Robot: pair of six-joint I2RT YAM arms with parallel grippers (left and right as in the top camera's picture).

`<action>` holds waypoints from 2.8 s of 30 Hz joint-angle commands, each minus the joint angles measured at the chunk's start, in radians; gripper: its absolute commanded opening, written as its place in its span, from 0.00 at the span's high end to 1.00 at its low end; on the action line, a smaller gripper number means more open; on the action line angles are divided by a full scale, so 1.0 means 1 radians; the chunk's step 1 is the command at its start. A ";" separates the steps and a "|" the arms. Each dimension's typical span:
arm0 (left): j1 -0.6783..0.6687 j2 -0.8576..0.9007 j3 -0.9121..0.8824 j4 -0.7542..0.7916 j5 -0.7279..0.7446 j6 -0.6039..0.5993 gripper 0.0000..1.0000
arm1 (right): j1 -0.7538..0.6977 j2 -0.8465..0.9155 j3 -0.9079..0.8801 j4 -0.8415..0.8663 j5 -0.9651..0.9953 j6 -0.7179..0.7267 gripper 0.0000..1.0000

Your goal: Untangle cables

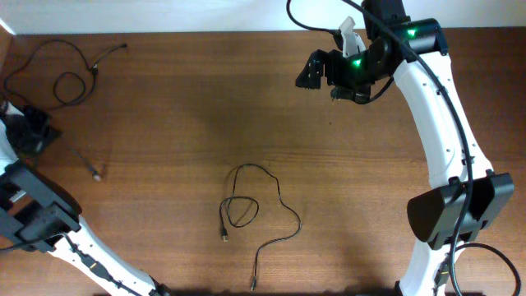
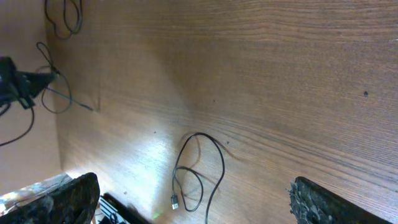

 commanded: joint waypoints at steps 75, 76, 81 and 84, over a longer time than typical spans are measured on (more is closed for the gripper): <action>-0.263 0.023 -0.195 0.245 -0.266 0.249 0.16 | -0.002 0.005 -0.002 -0.082 0.211 -0.003 0.02; -0.269 0.024 -0.215 0.274 -0.265 0.249 0.20 | -0.002 0.005 -0.002 -0.082 0.211 -0.004 0.02; -0.286 0.023 -0.241 0.331 -0.266 0.248 0.60 | -0.002 0.005 -0.002 -0.085 0.211 -0.003 0.02; -0.281 0.023 -0.240 0.327 -0.274 0.249 0.86 | -0.002 0.005 -0.002 -0.089 0.211 -0.003 0.02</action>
